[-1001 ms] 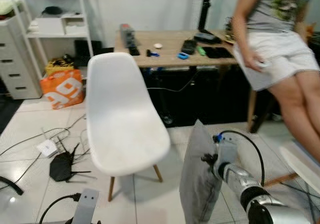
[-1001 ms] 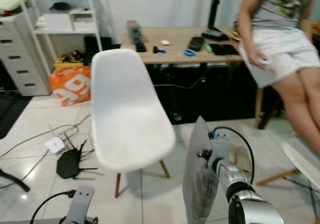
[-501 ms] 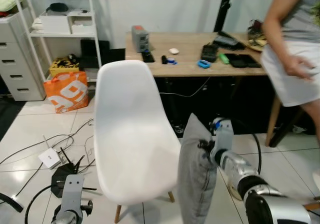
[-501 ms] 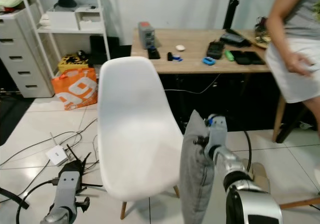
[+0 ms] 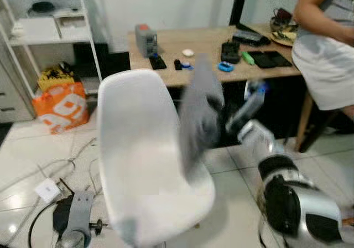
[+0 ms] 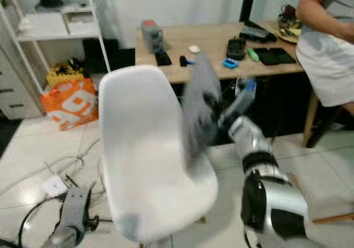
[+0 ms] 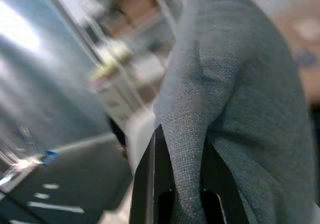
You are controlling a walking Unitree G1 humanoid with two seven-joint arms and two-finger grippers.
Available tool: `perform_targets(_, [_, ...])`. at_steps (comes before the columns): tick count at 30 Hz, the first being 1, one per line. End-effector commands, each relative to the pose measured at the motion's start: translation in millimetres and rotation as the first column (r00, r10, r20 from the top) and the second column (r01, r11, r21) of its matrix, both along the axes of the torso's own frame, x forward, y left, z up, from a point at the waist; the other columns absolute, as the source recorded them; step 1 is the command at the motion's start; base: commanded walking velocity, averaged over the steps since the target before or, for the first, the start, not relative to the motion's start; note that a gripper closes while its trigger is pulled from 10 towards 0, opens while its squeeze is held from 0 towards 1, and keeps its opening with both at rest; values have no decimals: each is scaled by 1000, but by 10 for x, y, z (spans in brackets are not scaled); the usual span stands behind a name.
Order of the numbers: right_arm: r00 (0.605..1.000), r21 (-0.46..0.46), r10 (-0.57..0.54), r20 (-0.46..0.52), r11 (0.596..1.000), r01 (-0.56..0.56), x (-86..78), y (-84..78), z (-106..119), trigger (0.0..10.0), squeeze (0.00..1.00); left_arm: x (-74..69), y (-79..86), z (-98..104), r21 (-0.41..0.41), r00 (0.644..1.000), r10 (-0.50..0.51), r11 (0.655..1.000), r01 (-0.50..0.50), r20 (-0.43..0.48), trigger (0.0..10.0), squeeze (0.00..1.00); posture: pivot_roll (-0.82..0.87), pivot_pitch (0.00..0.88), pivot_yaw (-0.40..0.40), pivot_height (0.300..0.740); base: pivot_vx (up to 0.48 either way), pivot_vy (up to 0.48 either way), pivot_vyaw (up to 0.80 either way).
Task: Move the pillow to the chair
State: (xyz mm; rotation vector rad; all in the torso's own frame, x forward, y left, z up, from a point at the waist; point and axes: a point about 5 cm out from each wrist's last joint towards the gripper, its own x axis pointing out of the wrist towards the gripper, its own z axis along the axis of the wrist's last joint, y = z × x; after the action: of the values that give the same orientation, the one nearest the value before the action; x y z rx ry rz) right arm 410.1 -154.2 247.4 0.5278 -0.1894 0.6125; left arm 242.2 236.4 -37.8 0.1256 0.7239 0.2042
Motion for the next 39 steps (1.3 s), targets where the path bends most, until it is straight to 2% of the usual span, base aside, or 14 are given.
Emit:
perform_targets(1, [999,17,-27,46,1000,26,9,-27,102,10000,0,-90,15,-64,0,999,10,1000,-10,-38,10000,0,-140,48,-36,738,0,0,0])
perform_targets(4, [994,-64,-104,23,992,106,44,-49,77,10000,0,-84,5,-63,1,999,7,1000,-7,-36,10000,0,-138,45,-38,738,0,0,0])
perform_targets(8, [992,-51,-126,4,991,126,62,-69,91,10000,0,-80,1,-61,2,999,5,1000,-5,-35,10000,0,-136,44,-38,738,0,0,0])
perform_targets(12, [1000,1,-19,12,1000,19,52,74,116,10000,0,-82,3,-61,5,999,5,1000,-5,-34,10000,0,-127,42,-37,738,0,0,0])
perform_targets(14, [988,-39,153,-7,987,-153,-17,314,-76,10000,0,-91,6,-64,10,999,3,1000,-3,-33,10000,0,-122,44,-34,738,0,0,0])
perform_targets(16, [980,-76,194,-34,978,-196,-50,378,-198,10000,0,-94,6,-66,11,999,3,1000,-2,-33,10000,0,-122,44,-34,738,0,0,0])
perform_targets(17, [975,-80,209,-81,973,-215,-83,385,-355,10000,0,-99,8,-68,12,999,2,1000,-2,-33,10000,0,-115,45,-30,738,0,0,0])
perform_targets(20, [965,-62,219,-146,971,-230,-132,353,-561,10000,0,-110,13,-73,15,999,1,1000,-1,-33,10000,0,-115,48,-21,738,0,0,0])
perform_targets(23, [960,-52,226,-167,970,-237,-153,338,-630,10000,0,-116,15,-76,17,999,0,1000,0,-34,10000,0,-115,48,-21,738,0,0,0])
perform_targets(25, [929,-40,334,-160,938,-344,-229,378,-713,10000,0,-133,26,-84,24,999,-9,1000,10,-41,10000,0,-117,52,-12,738,0,0,0])
perform_targets(27, [929,-40,334,-160,938,-344,-229,378,-713,10000,0,-133,26,-84,24,999,-9,1000,10,-41,10000,0,-117,52,-12,738,0,0,0])
perform_targets(30, [846,-25,520,-122,850,-526,-349,557,-757,10000,0,-151,43,-90,32,999,-20,999,21,-47,10000,0,-111,58,-6,738,0,0,0])
perform_targets(32, [818,-18,564,-111,822,-569,-391,631,-774,10000,0,-152,46,-88,30,999,-22,999,23,-44,10000,0,-109,61,-4,738,0,0,0])
perform_targets(39, [800,-53,587,-123,801,-596,-448,720,-856,10000,0,-155,20,-98,28,996,-64,997,66,-57,10000,0,-108,70,1,738,0,-206,0])
